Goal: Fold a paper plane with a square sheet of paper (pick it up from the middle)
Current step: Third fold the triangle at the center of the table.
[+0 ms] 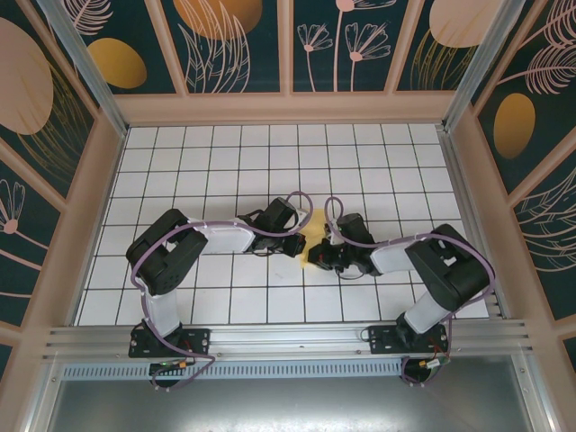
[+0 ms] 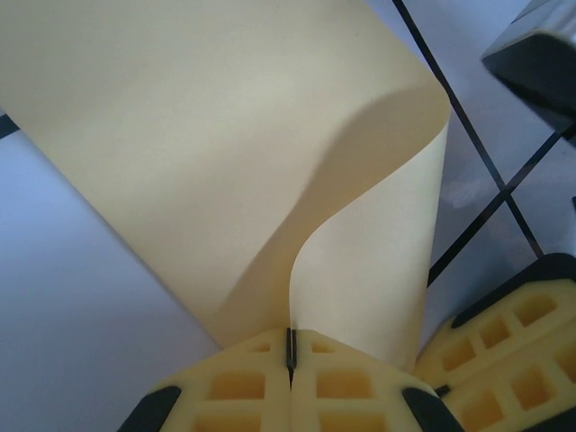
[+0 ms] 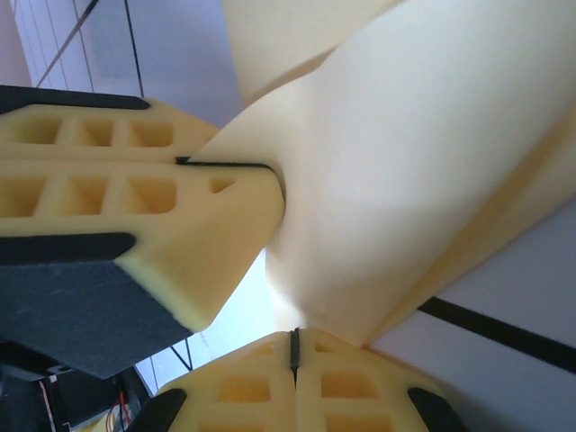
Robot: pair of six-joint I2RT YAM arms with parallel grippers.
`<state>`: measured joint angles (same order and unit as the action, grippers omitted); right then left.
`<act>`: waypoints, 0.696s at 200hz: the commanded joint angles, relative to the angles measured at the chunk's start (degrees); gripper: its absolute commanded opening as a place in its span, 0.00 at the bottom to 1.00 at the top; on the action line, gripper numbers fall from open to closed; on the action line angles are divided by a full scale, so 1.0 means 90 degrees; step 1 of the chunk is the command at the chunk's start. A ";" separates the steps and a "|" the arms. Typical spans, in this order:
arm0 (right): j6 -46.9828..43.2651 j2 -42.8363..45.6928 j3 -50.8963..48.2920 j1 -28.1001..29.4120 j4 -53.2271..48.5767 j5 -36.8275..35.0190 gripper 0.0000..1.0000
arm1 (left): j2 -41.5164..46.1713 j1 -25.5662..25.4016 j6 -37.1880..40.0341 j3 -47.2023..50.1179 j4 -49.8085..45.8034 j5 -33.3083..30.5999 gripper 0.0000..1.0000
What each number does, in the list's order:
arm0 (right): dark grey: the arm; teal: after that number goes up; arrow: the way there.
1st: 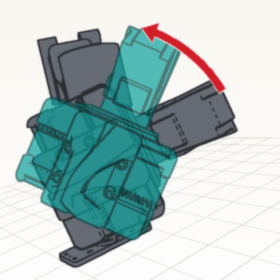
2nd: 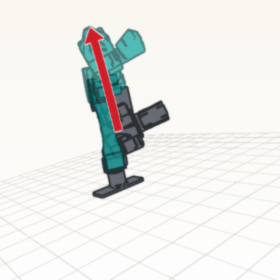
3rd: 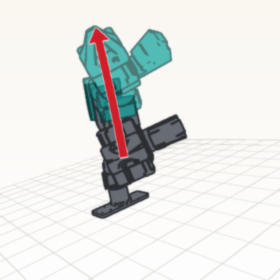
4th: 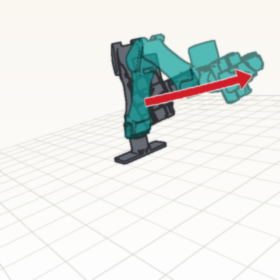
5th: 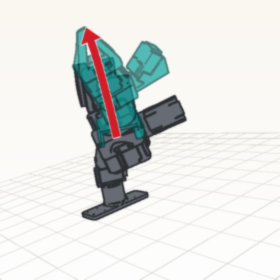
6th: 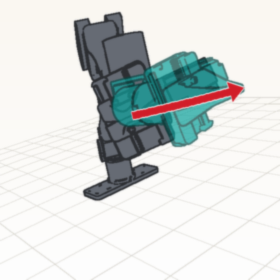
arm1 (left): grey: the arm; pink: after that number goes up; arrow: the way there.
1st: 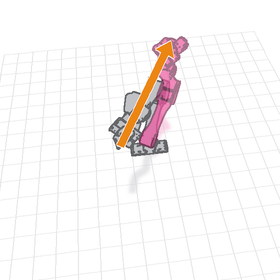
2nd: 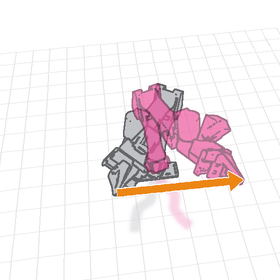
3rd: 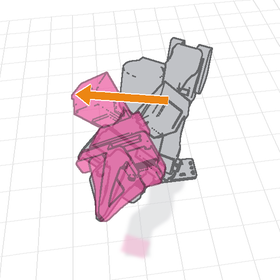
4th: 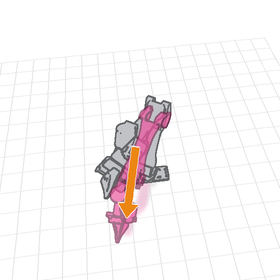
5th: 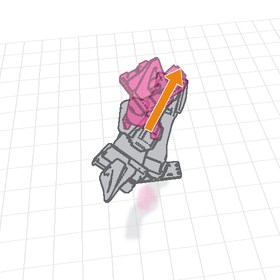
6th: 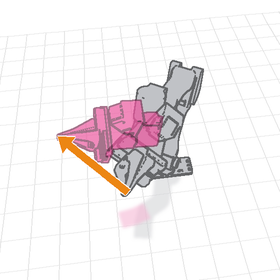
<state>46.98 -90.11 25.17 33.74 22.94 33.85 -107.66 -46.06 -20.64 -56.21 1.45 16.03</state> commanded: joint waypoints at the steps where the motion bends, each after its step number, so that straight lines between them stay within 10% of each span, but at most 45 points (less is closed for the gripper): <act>1: -0.0266 0.0515 0.0303 -0.0156 -0.0383 -0.0195 0.00 | -0.0264 0.0025 0.0066 0.0096 -0.0273 -0.0149 0.07; 139: -0.0582 -0.0259 0.0298 -0.0633 -0.0566 -0.0474 0.00 | -0.0275 0.0025 0.0091 0.0093 -0.0315 -0.0160 0.07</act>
<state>43.68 -91.61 27.73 28.80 19.90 31.29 -107.66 -46.06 -20.62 -56.21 1.45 16.01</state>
